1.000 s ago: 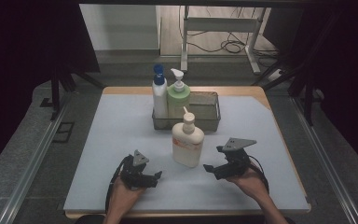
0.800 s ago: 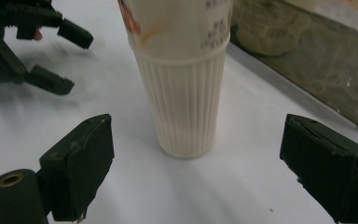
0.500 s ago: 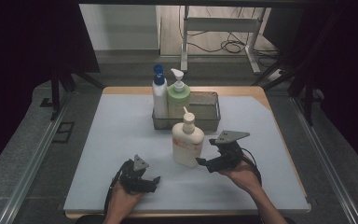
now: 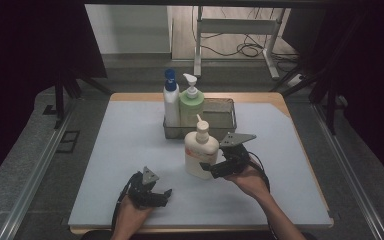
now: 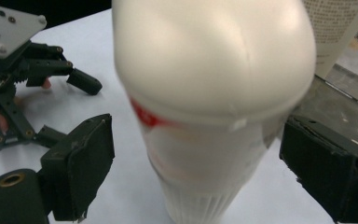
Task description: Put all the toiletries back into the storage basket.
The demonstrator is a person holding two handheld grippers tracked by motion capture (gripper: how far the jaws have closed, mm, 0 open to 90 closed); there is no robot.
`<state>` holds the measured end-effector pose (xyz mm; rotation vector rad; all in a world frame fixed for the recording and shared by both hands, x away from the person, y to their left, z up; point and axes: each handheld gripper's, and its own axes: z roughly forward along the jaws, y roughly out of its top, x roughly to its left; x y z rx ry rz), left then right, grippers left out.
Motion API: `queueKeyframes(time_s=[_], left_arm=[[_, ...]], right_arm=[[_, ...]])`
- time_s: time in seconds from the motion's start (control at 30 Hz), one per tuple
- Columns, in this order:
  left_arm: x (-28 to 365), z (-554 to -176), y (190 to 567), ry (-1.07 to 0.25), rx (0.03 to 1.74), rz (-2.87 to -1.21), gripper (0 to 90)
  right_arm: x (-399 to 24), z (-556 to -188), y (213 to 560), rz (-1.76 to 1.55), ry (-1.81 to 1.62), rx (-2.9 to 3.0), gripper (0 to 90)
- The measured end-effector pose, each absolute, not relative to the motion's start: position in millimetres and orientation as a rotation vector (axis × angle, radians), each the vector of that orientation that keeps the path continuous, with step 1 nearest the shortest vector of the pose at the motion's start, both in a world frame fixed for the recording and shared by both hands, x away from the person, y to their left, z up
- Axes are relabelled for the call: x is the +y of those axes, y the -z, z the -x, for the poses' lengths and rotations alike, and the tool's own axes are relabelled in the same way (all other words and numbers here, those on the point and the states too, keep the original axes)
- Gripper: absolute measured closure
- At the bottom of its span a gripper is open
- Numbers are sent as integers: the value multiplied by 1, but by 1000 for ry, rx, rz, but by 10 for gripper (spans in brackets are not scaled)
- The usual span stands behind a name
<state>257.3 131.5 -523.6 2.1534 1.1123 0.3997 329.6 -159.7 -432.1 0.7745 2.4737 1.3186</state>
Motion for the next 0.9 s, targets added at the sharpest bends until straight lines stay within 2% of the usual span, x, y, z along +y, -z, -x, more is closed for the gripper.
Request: queueKeyframes(time_s=[0.43, 0.67, 0.9], left_arm=[[132, -257, 524, -403, 1109, -2159, 116], [132, -257, 524, -403, 1109, -2159, 116], [132, -257, 524, -404, 1109, -2157, 116]], right_arm=[[-147, -344, 428, -751, -1371, 2482, 160], [-144, -344, 426, -708, -1386, 2489, 339], [-145, -342, 423, -720, -1378, 2498, 380]])
